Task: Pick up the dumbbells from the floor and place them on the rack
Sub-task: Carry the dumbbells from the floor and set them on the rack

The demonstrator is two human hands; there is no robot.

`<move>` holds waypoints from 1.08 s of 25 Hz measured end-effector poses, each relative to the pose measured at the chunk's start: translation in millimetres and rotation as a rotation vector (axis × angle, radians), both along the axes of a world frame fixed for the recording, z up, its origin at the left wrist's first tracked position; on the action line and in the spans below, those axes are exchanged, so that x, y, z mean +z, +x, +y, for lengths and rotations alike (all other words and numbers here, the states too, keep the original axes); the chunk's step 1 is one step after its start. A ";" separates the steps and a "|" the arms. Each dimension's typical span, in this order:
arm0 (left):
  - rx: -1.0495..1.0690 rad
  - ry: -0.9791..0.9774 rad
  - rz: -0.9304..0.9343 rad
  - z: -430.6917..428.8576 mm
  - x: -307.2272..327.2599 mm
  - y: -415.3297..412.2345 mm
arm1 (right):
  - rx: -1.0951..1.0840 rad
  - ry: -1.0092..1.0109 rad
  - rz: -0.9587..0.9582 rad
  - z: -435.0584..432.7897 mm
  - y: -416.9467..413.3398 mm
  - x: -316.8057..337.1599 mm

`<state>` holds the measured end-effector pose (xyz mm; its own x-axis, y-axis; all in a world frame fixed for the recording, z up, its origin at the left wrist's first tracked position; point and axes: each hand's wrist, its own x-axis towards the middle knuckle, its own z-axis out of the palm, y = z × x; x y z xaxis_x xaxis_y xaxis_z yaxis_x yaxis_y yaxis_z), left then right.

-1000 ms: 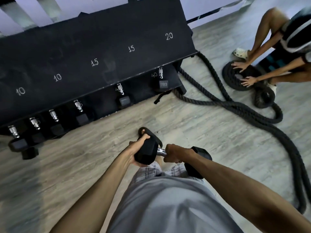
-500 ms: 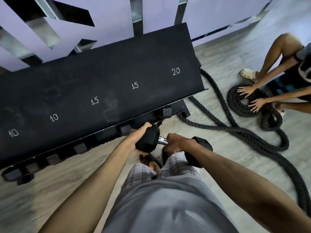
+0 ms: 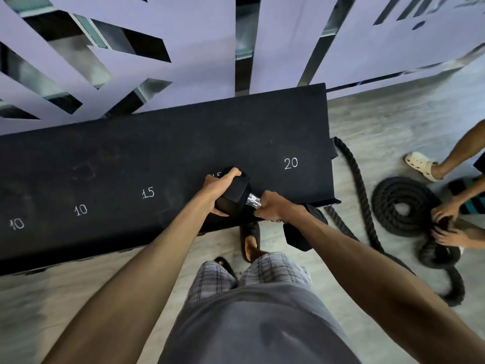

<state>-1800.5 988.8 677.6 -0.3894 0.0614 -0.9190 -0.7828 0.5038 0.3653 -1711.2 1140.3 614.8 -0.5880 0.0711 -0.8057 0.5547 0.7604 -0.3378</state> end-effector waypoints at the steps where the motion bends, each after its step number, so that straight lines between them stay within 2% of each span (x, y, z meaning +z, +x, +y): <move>1: 0.011 -0.006 0.013 8.4 -0.6 -10.6 | -0.005 -0.008 0.007 7.9 -11.9 -2.4; 10: -0.019 -0.149 0.214 74.2 -16.7 -88.4 | -0.225 -0.047 0.105 44.8 -82.9 -36.2; 15: -0.152 -0.172 0.311 99.5 -32.9 -116.1 | -0.378 -0.039 0.166 51.5 -98.2 -47.8; 19: -0.270 -0.204 0.368 116.8 -40.6 -129.0 | -0.499 -0.070 0.152 53.0 -106.3 -61.1; 27: -0.359 -0.210 0.402 125.2 -61.2 -133.5 | -0.565 -0.053 0.108 51.7 -109.4 -80.3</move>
